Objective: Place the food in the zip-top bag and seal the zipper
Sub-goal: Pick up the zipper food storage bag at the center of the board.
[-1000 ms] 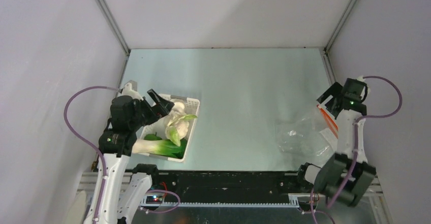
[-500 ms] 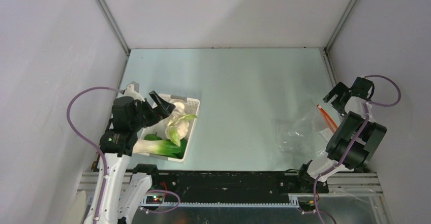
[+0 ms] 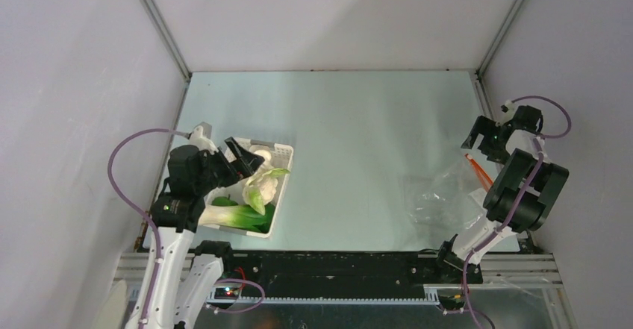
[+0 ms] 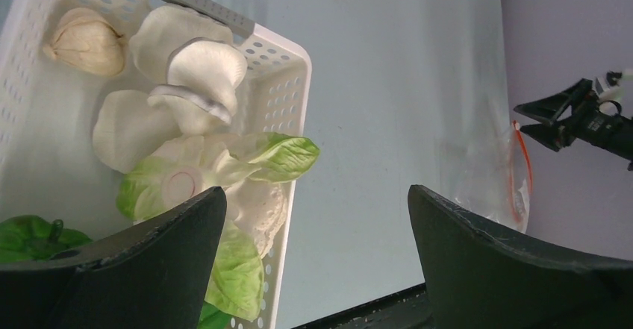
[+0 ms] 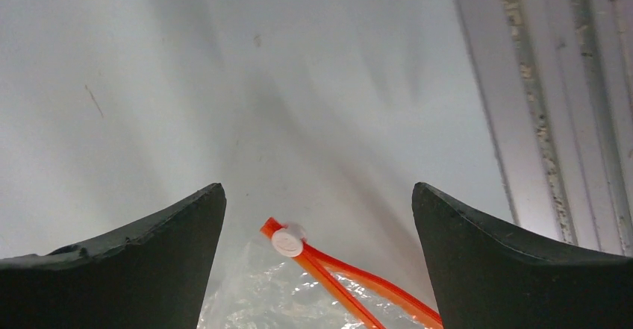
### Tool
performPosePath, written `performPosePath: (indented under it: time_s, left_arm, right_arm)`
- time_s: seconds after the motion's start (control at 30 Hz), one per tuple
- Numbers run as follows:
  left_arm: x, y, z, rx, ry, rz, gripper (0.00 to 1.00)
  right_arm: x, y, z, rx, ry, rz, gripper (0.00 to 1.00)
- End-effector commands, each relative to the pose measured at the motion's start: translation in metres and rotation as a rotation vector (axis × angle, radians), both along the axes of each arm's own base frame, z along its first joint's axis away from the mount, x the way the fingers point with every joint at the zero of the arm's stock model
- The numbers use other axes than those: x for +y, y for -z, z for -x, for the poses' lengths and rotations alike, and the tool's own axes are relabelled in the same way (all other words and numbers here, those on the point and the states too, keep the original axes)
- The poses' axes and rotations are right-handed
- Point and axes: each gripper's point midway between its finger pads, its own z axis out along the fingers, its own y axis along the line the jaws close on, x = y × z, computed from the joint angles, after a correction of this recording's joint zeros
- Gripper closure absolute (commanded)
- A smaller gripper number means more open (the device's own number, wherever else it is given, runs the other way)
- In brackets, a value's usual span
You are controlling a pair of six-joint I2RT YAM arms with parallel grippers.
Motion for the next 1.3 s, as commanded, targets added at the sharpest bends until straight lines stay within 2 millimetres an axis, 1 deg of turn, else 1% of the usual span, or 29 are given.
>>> performPosePath:
  time_s: [0.0, 0.03, 0.07, 0.13, 0.2, 0.33, 0.47, 0.63, 0.73, 0.87, 1.0, 1.13, 1.27]
  left_arm:
    - [-0.009, -0.021, -0.002, -0.104, 0.046, 0.005, 0.02]
    - [-0.01, -0.02, 0.0, -0.103, 0.05, -0.008, 0.02]
    - [-0.008, -0.02, 0.0, -0.104, 0.041, -0.016, 0.02]
    - [-0.009, -0.019, 0.001, -0.103, 0.044, -0.018, 0.02]
    - [-0.011, -0.02, 0.001, -0.104, 0.048, -0.016, 0.02]
    - [-0.011, -0.021, 0.0, -0.113, 0.041, -0.016, 0.02]
    - [-0.011, -0.022, -0.001, -0.124, 0.04, -0.009, 0.02]
    - [-0.011, -0.02, -0.003, -0.114, 0.036, -0.008, 0.02]
    - [-0.012, -0.021, -0.002, -0.118, 0.038, -0.007, 0.02]
    - [-0.011, -0.02, -0.003, -0.121, 0.031, -0.009, 0.02]
    - [-0.011, -0.021, -0.003, -0.127, 0.03, -0.004, 0.02]
    - [-0.009, -0.02, -0.005, -0.126, 0.014, -0.007, 0.02]
    - [-0.008, -0.019, -0.005, -0.124, 0.009, -0.007, 0.02]
  right_arm:
    - [0.019, 0.011, 0.001, 0.036, -0.205, 0.019, 0.0]
    - [0.022, 0.015, 0.002, 0.058, -0.22, 0.025, 0.0]
    - [0.015, 0.024, 0.006, 0.099, -0.213, 0.062, 0.0]
    - [0.008, 0.034, 0.009, 0.154, -0.203, 0.116, 0.0]
    - [0.003, 0.039, 0.012, 0.179, -0.186, 0.134, 0.0]
    - [0.004, 0.045, 0.018, 0.21, -0.185, 0.124, 0.0]
    - [0.011, 0.041, 0.018, 0.216, -0.218, 0.135, 0.02]
    - [0.021, 0.029, 0.02, 0.222, -0.23, 0.162, 0.02]
    - [0.025, 0.023, 0.025, 0.232, -0.212, 0.154, 0.02]
    - [0.024, 0.017, 0.033, 0.268, -0.182, 0.192, 0.02]
    - [0.033, 0.011, 0.034, 0.287, -0.216, 0.235, 0.02]
    - [0.035, 0.011, 0.041, 0.326, -0.199, 0.25, 0.04]
    - [0.039, 0.013, 0.046, 0.345, -0.173, 0.223, 0.06]
